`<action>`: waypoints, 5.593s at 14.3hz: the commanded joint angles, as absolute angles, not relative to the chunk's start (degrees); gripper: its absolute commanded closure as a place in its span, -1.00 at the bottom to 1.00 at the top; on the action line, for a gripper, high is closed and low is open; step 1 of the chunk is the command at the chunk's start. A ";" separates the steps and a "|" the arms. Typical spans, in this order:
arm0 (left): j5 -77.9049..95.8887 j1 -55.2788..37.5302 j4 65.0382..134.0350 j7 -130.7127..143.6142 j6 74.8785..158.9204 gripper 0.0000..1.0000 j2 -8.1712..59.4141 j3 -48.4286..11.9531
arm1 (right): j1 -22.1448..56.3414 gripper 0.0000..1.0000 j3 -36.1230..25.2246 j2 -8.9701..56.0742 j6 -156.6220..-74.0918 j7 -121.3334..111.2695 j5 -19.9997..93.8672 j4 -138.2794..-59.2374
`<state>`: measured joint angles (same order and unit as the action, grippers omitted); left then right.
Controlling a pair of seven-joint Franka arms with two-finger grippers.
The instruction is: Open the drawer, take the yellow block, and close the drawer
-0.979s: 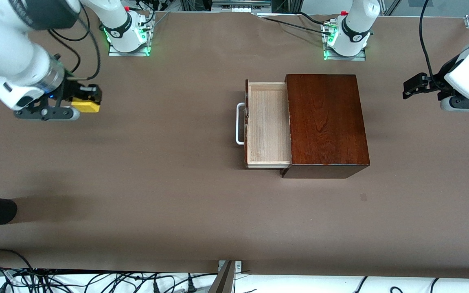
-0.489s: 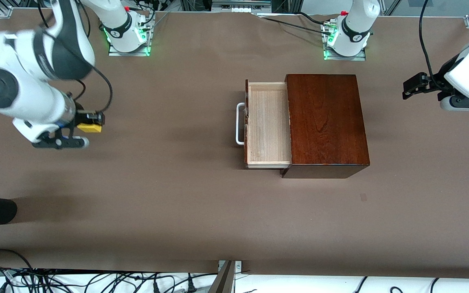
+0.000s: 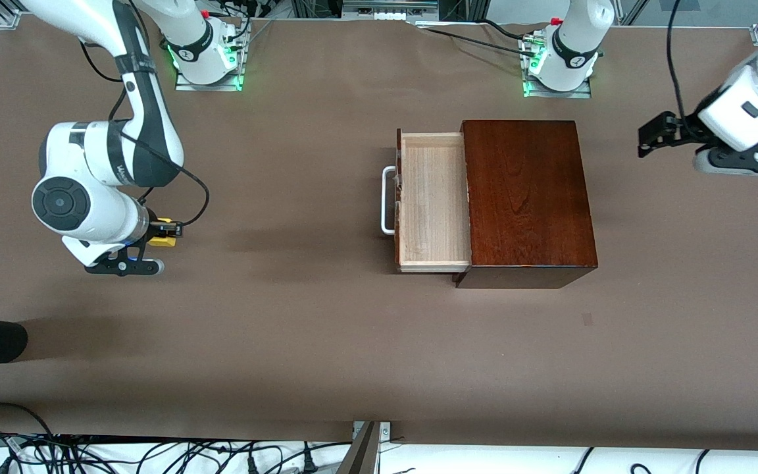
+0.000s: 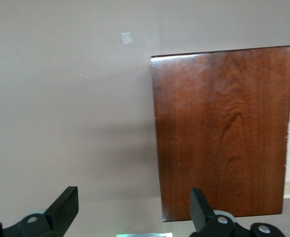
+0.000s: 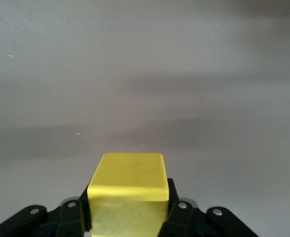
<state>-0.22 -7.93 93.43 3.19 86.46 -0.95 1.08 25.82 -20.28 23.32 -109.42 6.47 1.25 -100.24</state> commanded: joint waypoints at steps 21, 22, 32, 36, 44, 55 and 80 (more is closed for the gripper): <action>-0.61 -19.50 89.22 72.39 95.79 -1.00 13.52 -24.35 | 2.99 -0.54 0.44 26.81 -132.28 5.27 1.93 -117.60; -0.70 -21.16 87.82 75.64 96.06 -1.00 15.36 -24.35 | 3.08 -1.00 0.44 26.46 -131.67 5.53 1.93 -117.25; -5.26 -34.00 74.37 101.05 101.60 -1.00 34.17 -22.07 | 2.90 -1.00 0.79 11.44 -97.06 4.57 1.85 -99.95; -5.89 -38.14 70.23 105.55 102.30 -1.00 39.11 -18.37 | 2.72 -1.00 1.14 1.87 -91.25 4.48 1.93 -99.85; -6.93 -38.93 71.01 109.07 105.64 0.09 42.10 -16.96 | 2.90 -1.00 -1.14 -4.92 -87.89 4.39 2.20 -98.70; -10.37 -38.41 73.03 108.55 105.64 1.00 42.63 -14.95 | 2.99 -1.00 -1.49 -4.22 -83.59 4.31 1.94 -95.10; -11.34 -24.44 94.47 87.47 105.56 1.00 26.82 -14.94 | 2.99 -1.00 -3.78 -9.49 -91.06 4.22 -0.09 -101.96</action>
<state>-9.53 -26.21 89.83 90.60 105.49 30.29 -14.81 3.70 -4.22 -10.17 -91.81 5.39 0.45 -104.02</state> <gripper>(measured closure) 0.991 0.000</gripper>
